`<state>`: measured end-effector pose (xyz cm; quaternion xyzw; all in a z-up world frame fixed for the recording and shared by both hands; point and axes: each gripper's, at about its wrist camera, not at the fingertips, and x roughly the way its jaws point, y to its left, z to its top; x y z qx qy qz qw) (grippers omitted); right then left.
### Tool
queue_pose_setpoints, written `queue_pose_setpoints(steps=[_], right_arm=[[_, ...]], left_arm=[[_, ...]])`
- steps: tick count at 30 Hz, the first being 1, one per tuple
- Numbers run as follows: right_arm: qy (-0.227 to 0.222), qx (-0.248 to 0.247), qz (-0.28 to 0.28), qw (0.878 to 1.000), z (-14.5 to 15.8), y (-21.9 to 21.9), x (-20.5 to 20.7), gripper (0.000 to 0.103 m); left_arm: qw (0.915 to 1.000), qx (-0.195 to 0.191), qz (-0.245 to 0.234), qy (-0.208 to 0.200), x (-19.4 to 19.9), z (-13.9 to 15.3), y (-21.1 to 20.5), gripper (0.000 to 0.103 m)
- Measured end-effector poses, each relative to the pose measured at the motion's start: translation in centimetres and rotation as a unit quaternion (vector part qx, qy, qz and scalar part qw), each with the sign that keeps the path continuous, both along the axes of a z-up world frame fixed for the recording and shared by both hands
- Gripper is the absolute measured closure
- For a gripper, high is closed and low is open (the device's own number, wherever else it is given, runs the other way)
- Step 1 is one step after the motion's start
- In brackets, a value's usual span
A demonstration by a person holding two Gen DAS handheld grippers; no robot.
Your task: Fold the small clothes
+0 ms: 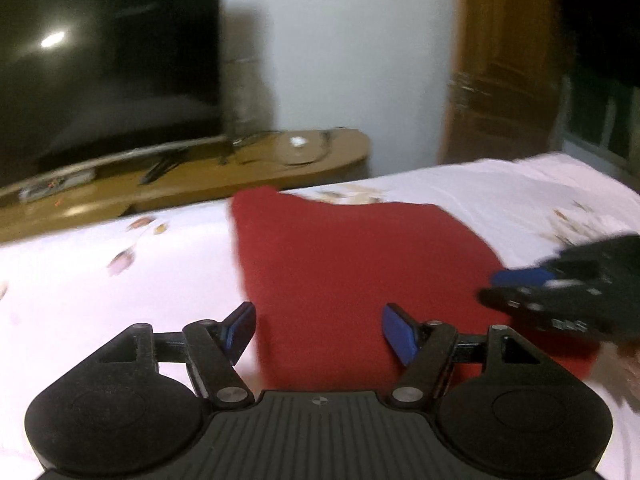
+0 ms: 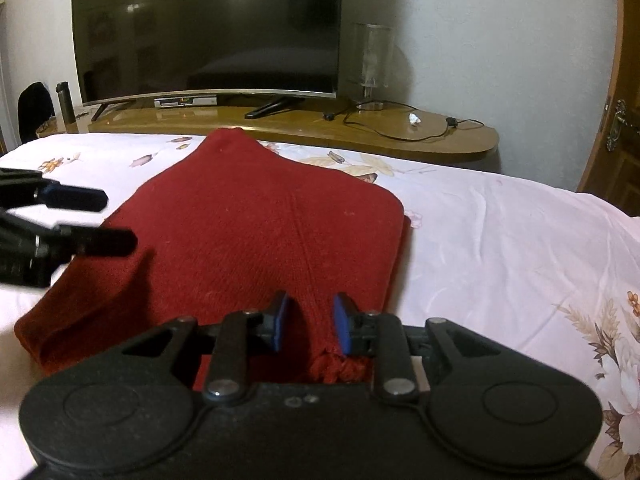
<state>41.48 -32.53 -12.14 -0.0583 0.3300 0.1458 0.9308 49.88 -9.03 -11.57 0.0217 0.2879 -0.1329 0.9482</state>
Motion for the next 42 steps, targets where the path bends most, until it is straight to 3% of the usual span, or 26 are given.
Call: queue_pose_setpoints(steps=[1, 3, 4, 5, 6, 8, 10, 11, 12, 15, 17, 21, 24, 30, 36, 42], right_arm=[[-0.001, 0.000, 0.000, 1.000, 0.0, 0.0, -0.1, 0.078], [-0.004, -0.001, 0.000, 1.000, -0.1, 0.0, -0.1, 0.078], [-0.006, -0.003, 0.001, 1.000, -0.2, 0.1, -0.2, 0.078], [-0.009, -0.006, 0.002, 1.000, -0.3, 0.2, -0.2, 0.078], [-0.010, -0.007, 0.004, 1.000, -0.3, 0.2, -0.3, 0.077], [-0.005, 0.000, 0.004, 1.000, -0.1, -0.1, -0.4, 0.074], [0.001, 0.034, -0.009, 0.999, 1.1, -1.3, -0.6, 0.055], [-0.003, 0.061, -0.012, 0.998, 1.5, -2.3, -0.9, 0.034], [-0.002, 0.089, -0.017, 0.996, 1.8, -3.4, -1.2, 0.025], [0.066, 0.175, -0.040, 0.982, 1.0, -7.0, -0.3, 0.045], [0.111, 0.241, -0.054, 0.963, -0.1, -9.4, 0.4, 0.045], [0.183, 0.328, -0.060, 0.925, -2.7, -11.6, 1.6, 0.043], [0.194, 0.357, -0.052, 0.912, -3.2, -11.5, 2.3, 0.043], [0.204, 0.353, -0.036, 0.913, -3.3, -10.4, 4.2, 0.049], [0.186, 0.346, -0.020, 0.919, -3.4, -9.1, 5.1, 0.057], [0.164, 0.349, -0.029, 0.922, -3.3, -9.2, 4.2, 0.069]], left_arm=[[0.9995, -0.014, 0.020, 0.018, 0.5, -0.6, 0.7, 0.033], [0.9956, -0.058, 0.032, 0.066, 1.7, -2.3, 2.2, 0.015], [0.9893, -0.095, 0.044, 0.101, 2.4, -3.4, 3.3, 0.006], [0.9824, -0.140, 0.052, 0.111, 2.7, -3.8, 4.5, 0.006], [0.9798, -0.153, 0.054, 0.118, 2.8, -3.6, 5.1, 0.007], [0.9777, -0.164, 0.045, 0.124, 2.6, -2.9, 5.7, 0.021], [0.9702, -0.206, 0.027, 0.125, 2.4, -2.6, 6.8, 0.026], [0.9656, -0.224, 0.021, 0.131, 2.4, -2.8, 7.5, 0.027], [0.9607, -0.240, 0.017, 0.138, 2.5, -3.0, 8.0, 0.028], [0.9461, -0.274, 0.001, 0.173, 3.4, -4.1, 8.9, 0.028], [0.9444, -0.271, -0.005, 0.186, 3.7, -4.6, 8.9, 0.028], [0.9397, -0.280, -0.017, 0.195, 4.1, -5.0, 8.5, 0.028], [0.9337, -0.294, -0.023, 0.203, 4.7, -5.2, 8.3, 0.028], [0.9379, -0.279, -0.030, 0.204, 6.1, -5.0, 6.7, 0.030], [0.9584, -0.220, -0.016, 0.182, 6.6, -4.1, 3.9, 0.033], [0.9647, -0.209, -0.012, 0.160, 6.1, -3.5, 2.9, 0.055]])
